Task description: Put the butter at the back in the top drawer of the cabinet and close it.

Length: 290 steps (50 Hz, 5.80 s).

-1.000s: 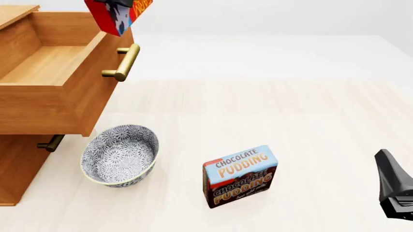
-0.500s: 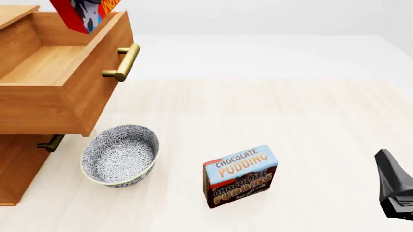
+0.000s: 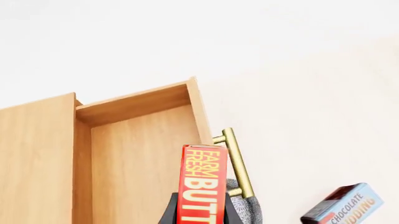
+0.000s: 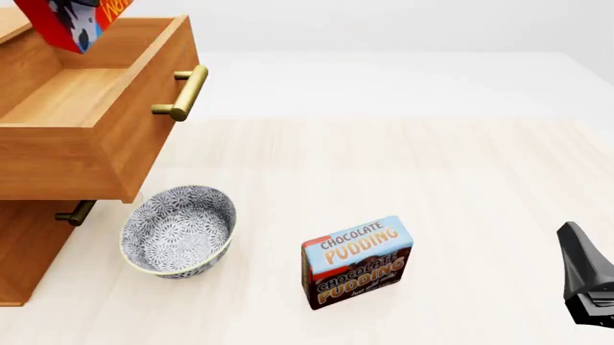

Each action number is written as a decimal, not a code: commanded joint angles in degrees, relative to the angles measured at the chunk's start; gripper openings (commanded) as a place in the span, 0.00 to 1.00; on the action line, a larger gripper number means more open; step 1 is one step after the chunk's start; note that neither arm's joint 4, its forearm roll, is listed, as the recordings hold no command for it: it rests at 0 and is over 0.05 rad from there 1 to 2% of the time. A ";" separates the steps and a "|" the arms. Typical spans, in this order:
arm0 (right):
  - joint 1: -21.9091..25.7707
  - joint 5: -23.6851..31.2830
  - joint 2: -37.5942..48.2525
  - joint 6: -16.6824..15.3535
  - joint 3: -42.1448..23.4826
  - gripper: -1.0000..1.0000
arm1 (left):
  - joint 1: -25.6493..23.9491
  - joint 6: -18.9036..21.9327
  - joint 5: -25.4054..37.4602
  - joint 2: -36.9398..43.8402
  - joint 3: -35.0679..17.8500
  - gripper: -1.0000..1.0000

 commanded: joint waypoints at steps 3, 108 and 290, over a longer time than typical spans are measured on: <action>0.00 0.00 0.00 0.00 0.00 1.00 | 2.48 1.48 0.31 -2.43 0.92 0.00; 0.00 0.00 0.00 0.00 0.00 1.00 | 11.50 -0.91 -5.53 2.24 8.66 0.00; 0.00 0.00 0.00 0.00 0.00 1.00 | 0.97 -8.66 -11.49 6.15 3.34 1.00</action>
